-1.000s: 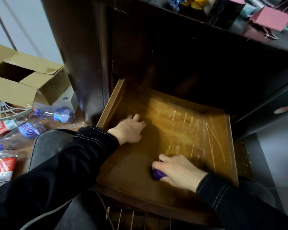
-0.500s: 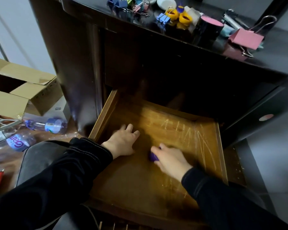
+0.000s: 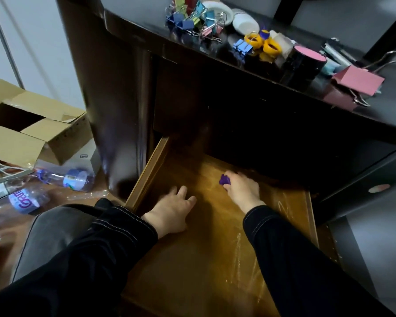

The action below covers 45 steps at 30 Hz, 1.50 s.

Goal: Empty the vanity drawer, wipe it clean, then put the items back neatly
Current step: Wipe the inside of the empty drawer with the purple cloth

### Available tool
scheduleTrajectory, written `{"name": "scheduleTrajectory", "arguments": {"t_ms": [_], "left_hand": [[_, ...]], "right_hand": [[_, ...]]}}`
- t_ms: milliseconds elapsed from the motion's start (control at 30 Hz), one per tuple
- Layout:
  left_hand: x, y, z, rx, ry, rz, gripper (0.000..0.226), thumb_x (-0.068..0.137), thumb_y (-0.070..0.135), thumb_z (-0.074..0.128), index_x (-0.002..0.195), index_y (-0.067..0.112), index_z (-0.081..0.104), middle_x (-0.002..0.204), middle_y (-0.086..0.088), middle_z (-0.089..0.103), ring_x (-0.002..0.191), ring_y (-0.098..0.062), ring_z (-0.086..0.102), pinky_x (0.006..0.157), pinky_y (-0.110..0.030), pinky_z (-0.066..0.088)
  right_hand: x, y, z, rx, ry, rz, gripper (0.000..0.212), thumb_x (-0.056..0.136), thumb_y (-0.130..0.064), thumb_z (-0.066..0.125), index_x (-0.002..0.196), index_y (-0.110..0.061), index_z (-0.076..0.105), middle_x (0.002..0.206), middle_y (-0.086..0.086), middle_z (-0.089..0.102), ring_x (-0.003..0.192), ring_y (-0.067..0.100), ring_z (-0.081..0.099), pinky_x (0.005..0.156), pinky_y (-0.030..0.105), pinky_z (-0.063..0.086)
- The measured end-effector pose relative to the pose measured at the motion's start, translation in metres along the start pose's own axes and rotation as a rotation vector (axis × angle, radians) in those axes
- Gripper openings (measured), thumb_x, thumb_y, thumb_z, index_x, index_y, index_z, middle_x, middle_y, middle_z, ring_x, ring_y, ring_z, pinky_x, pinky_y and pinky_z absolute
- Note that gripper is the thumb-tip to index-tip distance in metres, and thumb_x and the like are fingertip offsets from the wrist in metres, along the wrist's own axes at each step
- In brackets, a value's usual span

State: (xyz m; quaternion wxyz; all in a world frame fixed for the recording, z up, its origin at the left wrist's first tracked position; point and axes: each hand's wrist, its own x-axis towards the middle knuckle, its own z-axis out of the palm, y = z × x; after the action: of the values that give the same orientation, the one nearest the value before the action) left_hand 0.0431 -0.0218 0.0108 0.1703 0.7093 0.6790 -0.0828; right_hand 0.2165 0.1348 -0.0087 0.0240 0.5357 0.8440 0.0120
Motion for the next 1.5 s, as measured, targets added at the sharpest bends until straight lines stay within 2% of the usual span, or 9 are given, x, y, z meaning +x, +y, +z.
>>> {"name": "scheduleTrajectory", "arguments": {"t_ms": [133, 233, 333, 433, 567, 700, 1000, 1267, 1500], "left_hand": [[-0.003, 0.001, -0.003, -0.003, -0.011, 0.007, 0.079, 0.089, 0.038, 0.07, 0.153, 0.024, 0.027, 0.147, -0.011, 0.028, 0.131, -0.035, 0.036, 0.101, -0.045, 0.047], [-0.005, 0.002, -0.006, 0.005, -0.011, 0.003, 0.076, 0.089, 0.038, 0.069, 0.152, 0.022, 0.029, 0.144, -0.011, 0.03, 0.13, -0.035, 0.037, 0.1, -0.046, 0.048], [-0.007, 0.003, -0.008, -0.001, -0.012, 0.004, 0.075, 0.09, 0.034, 0.068, 0.153, 0.022, 0.028, 0.147, -0.011, 0.028, 0.132, -0.035, 0.037, 0.101, -0.044, 0.048], [-0.008, 0.004, -0.007, -0.008, -0.01, 0.002, 0.075, 0.091, 0.031, 0.068, 0.153, 0.022, 0.028, 0.147, -0.011, 0.029, 0.132, -0.035, 0.037, 0.101, -0.044, 0.048], [-0.005, 0.003, -0.005, -0.009, -0.02, -0.005, 0.074, 0.091, 0.031, 0.069, 0.152, 0.023, 0.029, 0.147, -0.011, 0.027, 0.131, -0.035, 0.036, 0.1, -0.043, 0.048], [-0.004, 0.002, -0.007, -0.012, -0.032, -0.003, 0.075, 0.092, 0.03, 0.068, 0.154, 0.024, 0.026, 0.151, -0.012, 0.023, 0.134, -0.035, 0.034, 0.102, -0.044, 0.046], [-0.009, 0.005, -0.011, -0.005, -0.01, 0.0, 0.073, 0.092, 0.031, 0.065, 0.153, 0.022, 0.027, 0.146, -0.012, 0.028, 0.13, -0.035, 0.036, 0.1, -0.045, 0.047], [-0.004, 0.004, -0.008, -0.014, -0.022, -0.009, 0.07, 0.092, 0.027, 0.065, 0.152, 0.022, 0.028, 0.151, -0.013, 0.024, 0.136, -0.038, 0.031, 0.105, -0.047, 0.045], [-0.003, 0.0, -0.004, -0.035, -0.019, -0.005, 0.073, 0.092, 0.03, 0.065, 0.153, 0.027, 0.025, 0.153, -0.011, 0.021, 0.139, -0.037, 0.028, 0.108, -0.048, 0.041]], "right_hand": [[-0.026, -0.001, 0.001, 0.031, -0.032, -0.038, 0.036, 0.098, -0.03, 0.063, 0.133, -0.028, 0.054, 0.133, 0.004, 0.056, 0.099, 0.024, 0.065, 0.085, 0.035, 0.056], [-0.08, -0.003, 0.008, 0.016, -0.074, -0.143, 0.039, 0.095, -0.028, 0.062, 0.131, -0.03, 0.049, 0.129, 0.0, 0.051, 0.081, 0.018, 0.063, 0.077, 0.032, 0.059], [-0.114, 0.0, 0.01, 0.012, -0.094, -0.254, 0.046, 0.093, -0.029, 0.063, 0.136, -0.033, 0.046, 0.125, -0.003, 0.051, 0.087, 0.019, 0.064, 0.075, 0.033, 0.058], [-0.098, 0.002, 0.004, -0.022, -0.069, -0.25, 0.041, 0.095, -0.028, 0.061, 0.133, -0.033, 0.048, 0.123, -0.003, 0.053, 0.09, 0.022, 0.065, 0.077, 0.036, 0.058], [-0.037, 0.006, -0.005, -0.034, -0.017, 0.0, 0.038, 0.096, -0.025, 0.06, 0.133, -0.031, 0.052, 0.132, 0.003, 0.056, 0.101, 0.027, 0.066, 0.081, 0.034, 0.054], [0.001, 0.006, -0.009, -0.029, -0.022, 0.132, 0.037, 0.095, -0.026, 0.061, 0.131, -0.03, 0.053, 0.118, 0.002, 0.067, 0.108, 0.025, 0.065, 0.076, 0.03, 0.049], [-0.055, 0.004, 0.015, 0.001, -0.049, -0.117, 0.041, 0.094, -0.026, 0.065, 0.132, -0.03, 0.05, 0.129, 0.001, 0.051, 0.086, 0.02, 0.066, 0.075, 0.031, 0.06], [0.001, -0.059, -0.011, -0.022, -0.038, -0.042, 0.038, 0.095, -0.023, 0.061, 0.132, -0.023, 0.049, 0.131, 0.01, 0.053, 0.103, 0.034, 0.065, 0.075, 0.039, 0.052], [0.028, -0.058, -0.006, 0.023, -0.015, -0.122, 0.041, 0.098, -0.021, 0.059, 0.137, -0.027, 0.048, 0.118, 0.005, 0.065, 0.106, 0.028, 0.065, 0.078, 0.036, 0.054]]}}
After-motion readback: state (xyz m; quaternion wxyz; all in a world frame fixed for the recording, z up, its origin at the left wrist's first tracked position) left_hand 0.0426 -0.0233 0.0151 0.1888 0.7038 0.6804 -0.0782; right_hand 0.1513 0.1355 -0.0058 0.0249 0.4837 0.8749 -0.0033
